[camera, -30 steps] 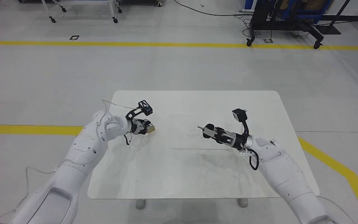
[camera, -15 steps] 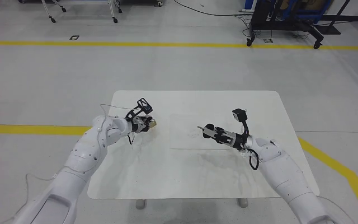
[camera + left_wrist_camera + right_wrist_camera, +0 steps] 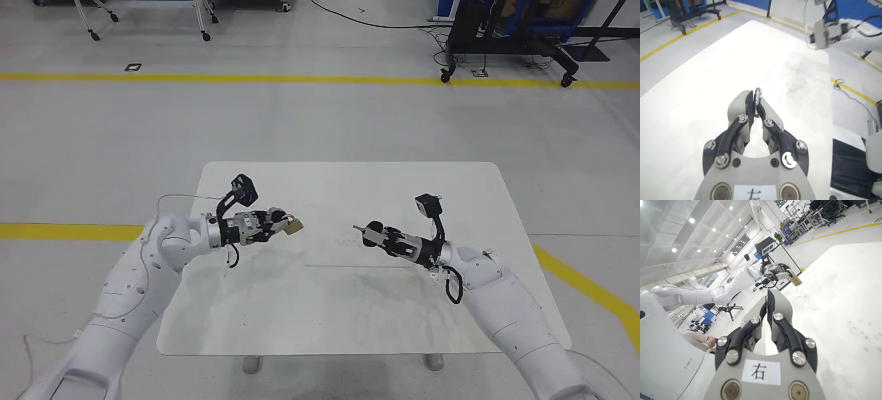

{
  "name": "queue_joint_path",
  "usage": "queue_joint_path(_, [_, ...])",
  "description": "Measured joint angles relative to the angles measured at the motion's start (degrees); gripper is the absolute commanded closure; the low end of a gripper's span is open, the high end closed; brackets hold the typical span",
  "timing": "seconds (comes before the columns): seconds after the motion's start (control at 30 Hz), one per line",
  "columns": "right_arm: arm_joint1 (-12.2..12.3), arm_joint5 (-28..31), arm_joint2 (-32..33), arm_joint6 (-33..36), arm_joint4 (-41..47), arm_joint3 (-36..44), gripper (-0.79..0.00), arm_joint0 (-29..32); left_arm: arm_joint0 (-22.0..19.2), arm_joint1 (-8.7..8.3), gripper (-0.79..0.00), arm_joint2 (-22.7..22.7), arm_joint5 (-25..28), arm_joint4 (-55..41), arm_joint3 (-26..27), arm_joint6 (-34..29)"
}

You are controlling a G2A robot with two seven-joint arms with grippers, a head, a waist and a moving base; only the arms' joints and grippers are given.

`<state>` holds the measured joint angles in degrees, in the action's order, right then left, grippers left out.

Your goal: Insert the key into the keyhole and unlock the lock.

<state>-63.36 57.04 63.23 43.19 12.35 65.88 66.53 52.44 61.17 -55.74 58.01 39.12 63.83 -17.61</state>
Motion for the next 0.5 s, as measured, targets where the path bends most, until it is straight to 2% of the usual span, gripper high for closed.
queue_joint_path(0.1, [-0.41,-3.86,0.57,-6.95,-1.55,3.80,0.000,1.35,0.48,-0.84,0.000,2.46,-0.02,-7.69,1.81,-0.52])
queue_joint_path(0.23, [-1.52,-5.08,-1.43,-13.97,-3.47,7.57,0.000,1.61,-1.72,-0.89,0.000,6.61,-0.01,-18.59,-0.47,-2.59])
queue_joint_path(0.33, [-1.76,-4.78,-2.06,-14.82,-3.06,7.79,0.000,1.48,-3.16,-0.74,0.000,7.83,-0.01,-19.21,-2.16,-3.89])
queue_joint_path(0.5, [-1.73,-4.79,-1.99,-14.69,-3.08,7.75,0.000,1.49,-3.07,-0.75,0.000,7.76,-0.01,-19.06,-2.07,-3.82])
